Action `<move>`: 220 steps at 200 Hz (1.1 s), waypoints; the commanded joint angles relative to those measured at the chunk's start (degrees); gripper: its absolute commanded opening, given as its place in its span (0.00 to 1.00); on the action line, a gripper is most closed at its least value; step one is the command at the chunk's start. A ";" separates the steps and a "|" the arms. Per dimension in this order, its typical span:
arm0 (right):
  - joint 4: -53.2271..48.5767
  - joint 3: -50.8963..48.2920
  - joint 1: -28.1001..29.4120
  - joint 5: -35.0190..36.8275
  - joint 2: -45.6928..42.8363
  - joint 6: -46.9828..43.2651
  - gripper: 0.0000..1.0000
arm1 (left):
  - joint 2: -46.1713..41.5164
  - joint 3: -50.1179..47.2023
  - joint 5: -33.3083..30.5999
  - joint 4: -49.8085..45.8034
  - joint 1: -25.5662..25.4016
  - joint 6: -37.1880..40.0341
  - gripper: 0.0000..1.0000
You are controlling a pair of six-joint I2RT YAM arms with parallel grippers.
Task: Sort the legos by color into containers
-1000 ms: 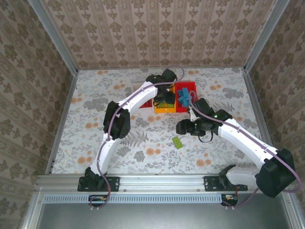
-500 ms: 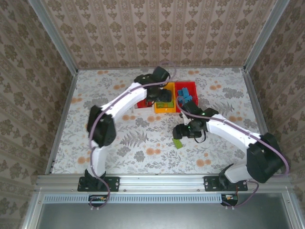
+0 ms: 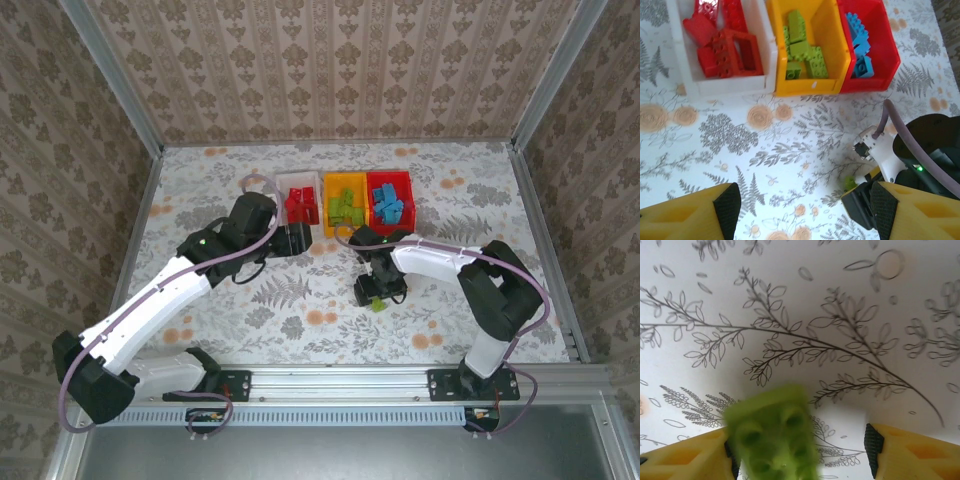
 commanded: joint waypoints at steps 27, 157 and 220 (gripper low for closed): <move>-0.26 1.78 2.17 3.53 3.79 0.92 0.56 | -5.19 -3.73 -1.54 -2.39 0.20 -2.36 0.72; -6.82 18.94 -0.89 7.76 -0.27 0.48 0.24 | -0.34 2.31 -1.18 1.23 -1.20 2.41 0.72; -3.09 46.77 -9.38 7.40 17.65 0.73 0.23 | 7.23 11.17 -5.86 4.24 -1.55 6.82 0.72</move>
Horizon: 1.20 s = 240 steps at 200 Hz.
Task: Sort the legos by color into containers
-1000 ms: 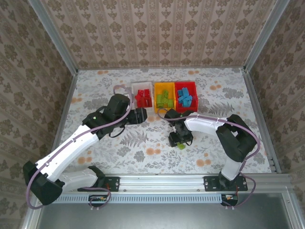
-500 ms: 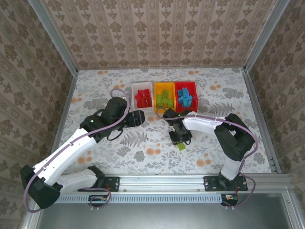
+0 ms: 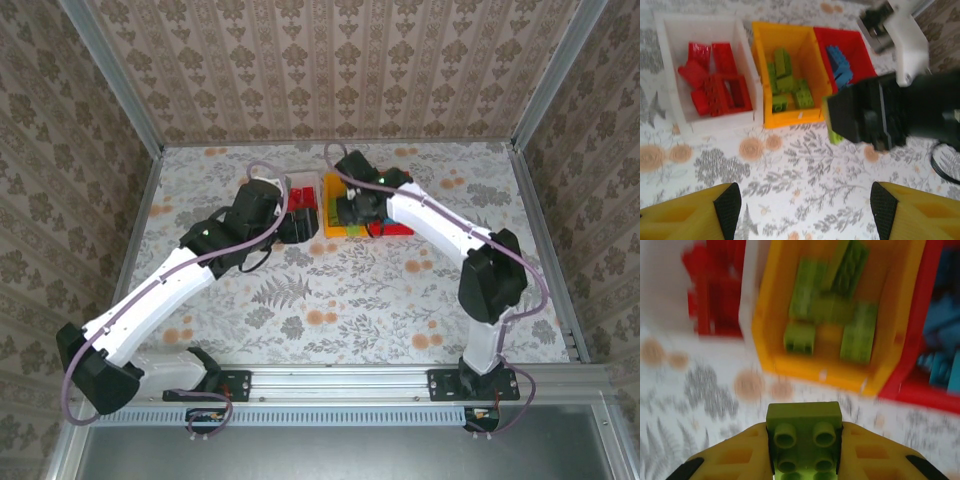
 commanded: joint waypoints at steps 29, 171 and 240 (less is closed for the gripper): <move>-0.52 20.65 -5.86 -3.28 17.78 1.06 0.23 | 4.25 4.27 -2.19 2.72 -0.50 3.58 0.72; 2.74 16.43 -7.80 -2.25 13.24 -2.97 0.63 | 1.21 -0.65 -0.57 -2.51 3.94 0.91 0.73; 16.55 -29.48 -8.10 7.32 -28.56 -5.87 1.00 | -6.33 -10.36 3.64 -5.65 19.38 -2.64 1.00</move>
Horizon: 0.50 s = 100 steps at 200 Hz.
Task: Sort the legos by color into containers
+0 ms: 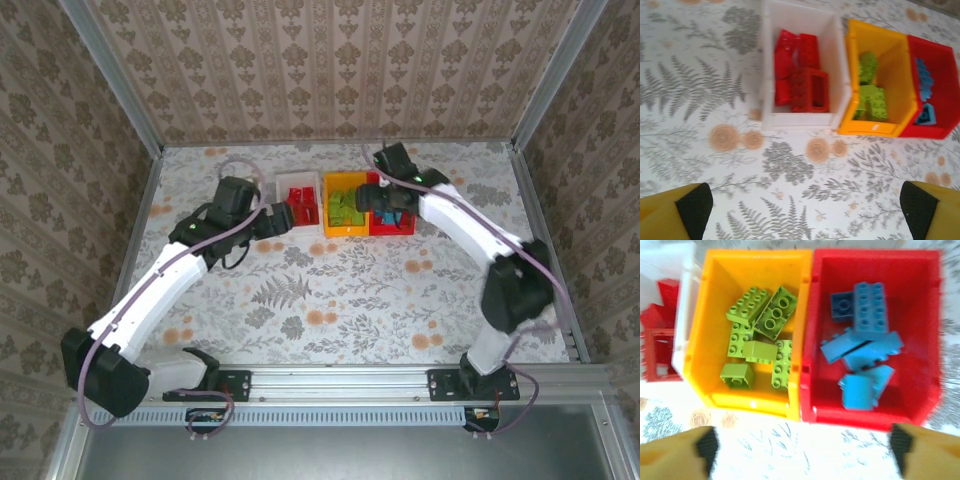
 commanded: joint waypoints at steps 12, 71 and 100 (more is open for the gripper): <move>4.77 -16.38 -0.10 7.24 -20.65 -2.23 1.00 | -5.67 -4.96 1.36 -4.15 6.95 0.01 1.00; 18.21 -43.77 -6.28 27.65 -42.89 -7.90 1.00 | -6.46 -12.33 -29.29 -3.96 9.44 9.79 1.00; 37.97 -56.98 -10.72 27.18 -45.10 -13.13 1.00 | -6.01 -24.95 -34.94 19.73 10.25 28.93 1.00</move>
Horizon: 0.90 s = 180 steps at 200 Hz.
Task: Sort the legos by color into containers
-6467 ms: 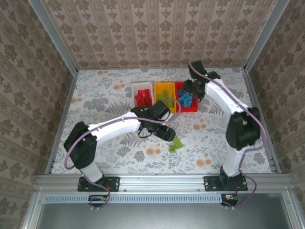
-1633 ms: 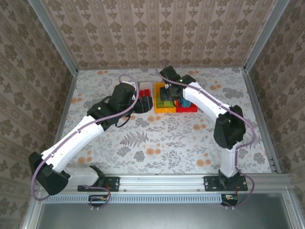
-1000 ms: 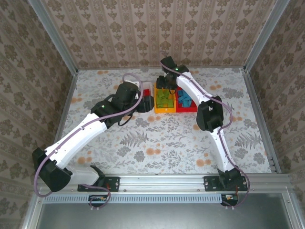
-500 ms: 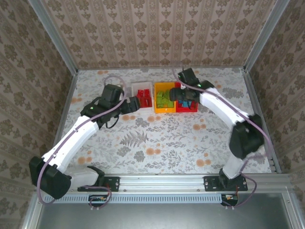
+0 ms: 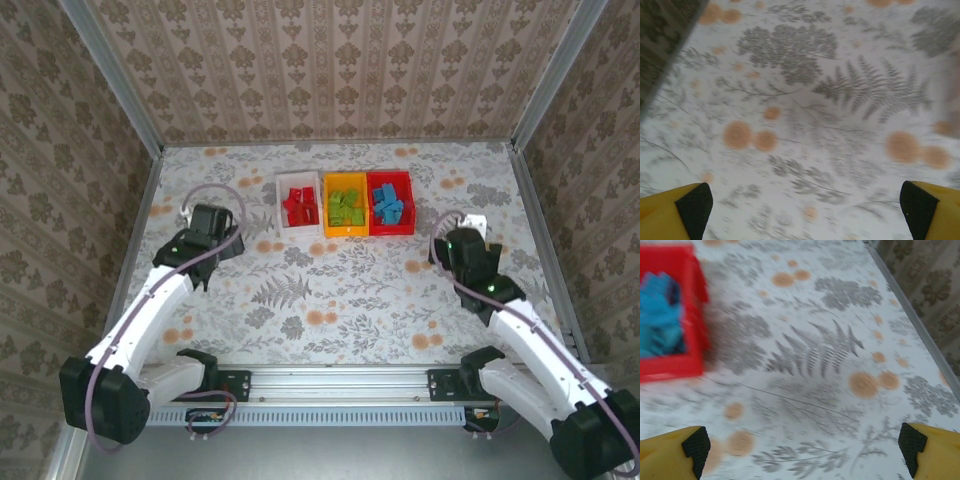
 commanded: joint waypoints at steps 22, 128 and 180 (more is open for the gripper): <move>26.00 -7.72 -5.52 -0.36 8.95 -7.34 0.99 | 3.69 -14.86 -2.92 30.92 5.94 20.48 1.00; 66.58 -7.48 -15.00 -20.16 38.92 -8.29 1.00 | 24.73 -20.64 17.62 75.67 16.46 26.96 1.00; 70.23 -9.05 -14.72 -16.48 40.17 -7.30 1.00 | 26.49 -24.05 15.01 82.67 17.31 24.67 1.00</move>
